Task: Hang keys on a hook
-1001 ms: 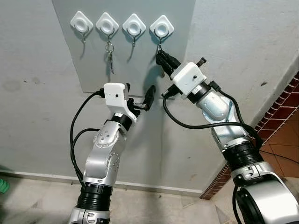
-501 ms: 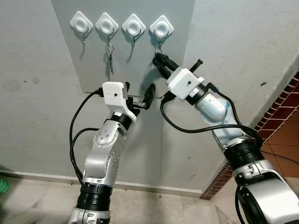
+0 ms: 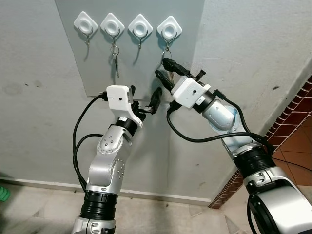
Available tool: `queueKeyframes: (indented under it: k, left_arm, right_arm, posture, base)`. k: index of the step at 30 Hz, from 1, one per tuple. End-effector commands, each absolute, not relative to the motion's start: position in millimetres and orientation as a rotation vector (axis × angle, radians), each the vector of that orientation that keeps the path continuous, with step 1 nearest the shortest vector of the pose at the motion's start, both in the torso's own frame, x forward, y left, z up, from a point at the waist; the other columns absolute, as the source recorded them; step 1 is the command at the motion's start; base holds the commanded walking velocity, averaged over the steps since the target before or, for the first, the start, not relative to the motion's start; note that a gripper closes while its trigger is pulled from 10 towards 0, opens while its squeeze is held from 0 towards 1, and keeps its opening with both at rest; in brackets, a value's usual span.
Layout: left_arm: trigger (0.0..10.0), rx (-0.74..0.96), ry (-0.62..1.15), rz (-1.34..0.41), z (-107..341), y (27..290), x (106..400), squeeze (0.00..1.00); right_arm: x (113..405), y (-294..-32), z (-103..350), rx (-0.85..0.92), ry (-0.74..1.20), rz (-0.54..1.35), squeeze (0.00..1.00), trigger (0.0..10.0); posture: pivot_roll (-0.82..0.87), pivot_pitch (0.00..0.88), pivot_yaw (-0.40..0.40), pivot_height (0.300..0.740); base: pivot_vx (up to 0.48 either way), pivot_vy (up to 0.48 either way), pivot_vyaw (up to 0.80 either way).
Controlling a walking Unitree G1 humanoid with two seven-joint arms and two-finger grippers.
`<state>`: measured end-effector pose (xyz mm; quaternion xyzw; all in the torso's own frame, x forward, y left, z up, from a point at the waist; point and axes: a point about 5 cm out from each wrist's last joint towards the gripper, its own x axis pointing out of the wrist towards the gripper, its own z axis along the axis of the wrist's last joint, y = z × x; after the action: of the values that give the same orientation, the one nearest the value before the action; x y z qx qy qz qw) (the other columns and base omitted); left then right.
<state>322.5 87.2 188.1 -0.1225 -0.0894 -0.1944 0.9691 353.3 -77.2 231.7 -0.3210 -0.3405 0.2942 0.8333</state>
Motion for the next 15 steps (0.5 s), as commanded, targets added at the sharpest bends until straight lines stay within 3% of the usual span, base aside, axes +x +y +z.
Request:
queueKeyframes:
  k: [1, 11, 15]
  left_arm:
    - [10.0, -0.248, -0.183, -0.389, 189.9, 87.4, 322.1, 0.0]
    - [10.0, -0.249, -0.182, -0.387, 189.6, 87.8, 322.3, 0.0]
    - [10.0, -0.248, -0.181, -0.39, 189.9, 87.3, 322.8, 0.0]
  right_arm:
    - [354.0, -80.4, 232.2, -0.656, -0.725, 0.602, 1.0, 10.0]
    - [348.7, -94.7, 239.1, -0.452, -0.815, 0.396, 1.0, 10.0]
    - [347.5, -94.5, 237.3, -0.249, -0.785, 0.361, 1.0, 10.0]
  posture:
    - [0.02, 0.009, -0.02, 0.74]
    - [0.02, 0.007, -0.017, 0.74]
    - [0.02, 0.005, -0.016, 0.74]
  base:
    - [0.0, 0.0, 0.0]
    - [0.0, 0.0, 0.0]
    - [0.0, 0.0, 0.0]
